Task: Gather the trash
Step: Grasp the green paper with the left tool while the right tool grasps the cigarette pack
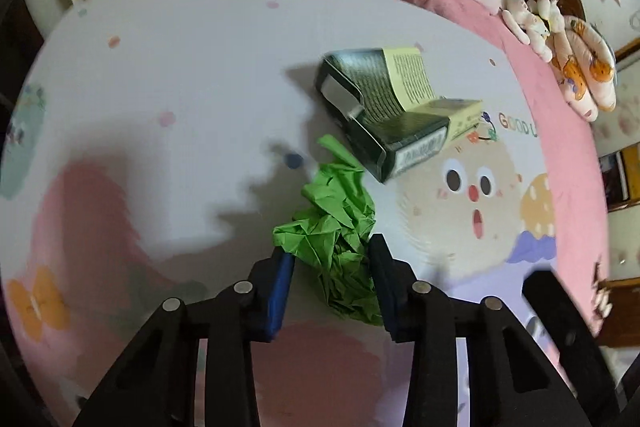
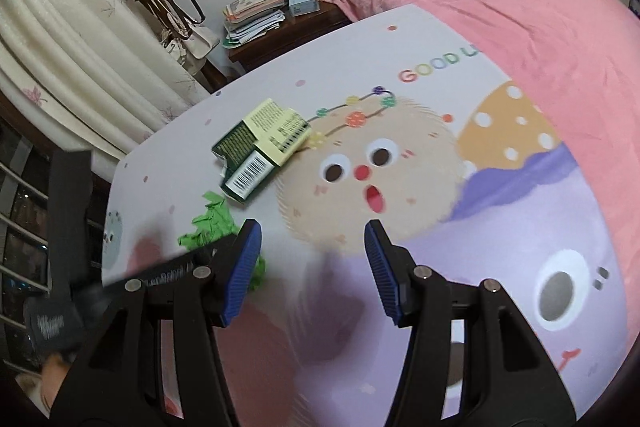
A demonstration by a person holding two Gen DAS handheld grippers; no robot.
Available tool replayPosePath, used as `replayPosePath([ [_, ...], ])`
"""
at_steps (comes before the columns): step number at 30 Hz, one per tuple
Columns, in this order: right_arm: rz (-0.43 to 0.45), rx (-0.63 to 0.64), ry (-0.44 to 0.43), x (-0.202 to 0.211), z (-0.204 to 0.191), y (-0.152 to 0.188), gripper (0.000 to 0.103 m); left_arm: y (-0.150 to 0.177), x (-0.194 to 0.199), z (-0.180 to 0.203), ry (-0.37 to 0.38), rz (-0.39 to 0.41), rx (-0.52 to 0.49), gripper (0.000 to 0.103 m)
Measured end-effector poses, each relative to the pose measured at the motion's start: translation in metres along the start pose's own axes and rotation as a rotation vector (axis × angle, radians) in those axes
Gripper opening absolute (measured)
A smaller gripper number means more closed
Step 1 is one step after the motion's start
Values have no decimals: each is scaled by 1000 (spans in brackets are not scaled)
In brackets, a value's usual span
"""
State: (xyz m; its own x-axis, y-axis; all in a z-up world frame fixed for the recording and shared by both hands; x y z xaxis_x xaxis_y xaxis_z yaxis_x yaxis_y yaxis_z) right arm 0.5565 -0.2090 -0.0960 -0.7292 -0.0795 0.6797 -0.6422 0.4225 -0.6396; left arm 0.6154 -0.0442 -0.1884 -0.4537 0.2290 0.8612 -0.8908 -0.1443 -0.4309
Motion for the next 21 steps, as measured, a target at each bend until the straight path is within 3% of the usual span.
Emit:
replayPosePath([
  [6, -21, -80, -54, -36, -24, -12, 51, -14, 19, -22, -3, 50, -15, 36],
  [21, -58, -271, -17, -118, -22, -26, 55, -83, 51, -92, -47, 176, 7, 36],
])
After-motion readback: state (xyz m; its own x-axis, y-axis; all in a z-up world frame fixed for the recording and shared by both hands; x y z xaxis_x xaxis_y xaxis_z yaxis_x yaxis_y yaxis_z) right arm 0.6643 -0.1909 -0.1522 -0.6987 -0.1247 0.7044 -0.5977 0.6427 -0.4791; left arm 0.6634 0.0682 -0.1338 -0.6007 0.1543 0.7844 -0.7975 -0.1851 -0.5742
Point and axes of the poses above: each gripper's, at about its wrist camera, not at the fingertips, and x roughly against the way its jaws point, z to its right, y to its underside, the point moved 10 cm from there along -x, roughly the way its jaws point, and after that the axes turned 12 degrees about z, right-handed, at the moved point
